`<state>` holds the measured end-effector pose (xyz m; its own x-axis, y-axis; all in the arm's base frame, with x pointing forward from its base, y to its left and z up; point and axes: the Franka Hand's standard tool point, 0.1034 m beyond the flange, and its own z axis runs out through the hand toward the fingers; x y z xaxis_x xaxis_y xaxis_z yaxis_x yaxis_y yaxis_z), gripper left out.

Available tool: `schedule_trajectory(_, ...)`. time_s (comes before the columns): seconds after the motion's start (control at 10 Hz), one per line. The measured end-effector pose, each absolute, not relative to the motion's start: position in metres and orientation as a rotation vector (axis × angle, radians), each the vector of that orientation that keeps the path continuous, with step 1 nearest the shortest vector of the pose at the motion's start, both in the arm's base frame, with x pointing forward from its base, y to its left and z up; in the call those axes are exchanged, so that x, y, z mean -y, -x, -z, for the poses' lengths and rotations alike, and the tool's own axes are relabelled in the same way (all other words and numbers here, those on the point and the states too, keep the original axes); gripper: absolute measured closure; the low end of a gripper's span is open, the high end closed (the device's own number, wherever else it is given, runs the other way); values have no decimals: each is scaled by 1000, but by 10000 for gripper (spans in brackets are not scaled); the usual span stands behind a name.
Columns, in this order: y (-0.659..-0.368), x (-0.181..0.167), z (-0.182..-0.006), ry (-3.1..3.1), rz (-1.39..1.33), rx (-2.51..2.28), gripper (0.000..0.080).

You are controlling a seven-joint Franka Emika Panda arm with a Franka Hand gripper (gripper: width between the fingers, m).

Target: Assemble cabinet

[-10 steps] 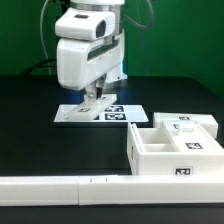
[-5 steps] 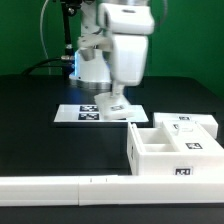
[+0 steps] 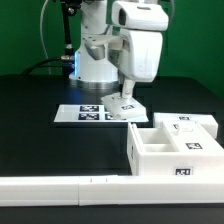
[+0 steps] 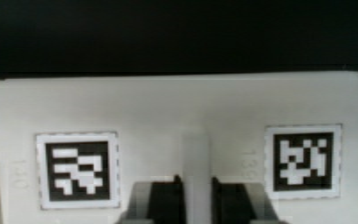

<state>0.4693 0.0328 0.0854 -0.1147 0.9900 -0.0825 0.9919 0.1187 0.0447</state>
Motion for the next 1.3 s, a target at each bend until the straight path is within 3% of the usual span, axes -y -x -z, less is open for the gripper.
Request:
schedule_trajectory(0.2, -460, -55, -81, -2052, 15, -2224, 737)
schedule_trajectory(0.4, -447, -51, -70, -2057, 13, -2228, 737)
schedule_trajectory(1.3, -461, -54, -67, -2092, 21, -2190, 737)
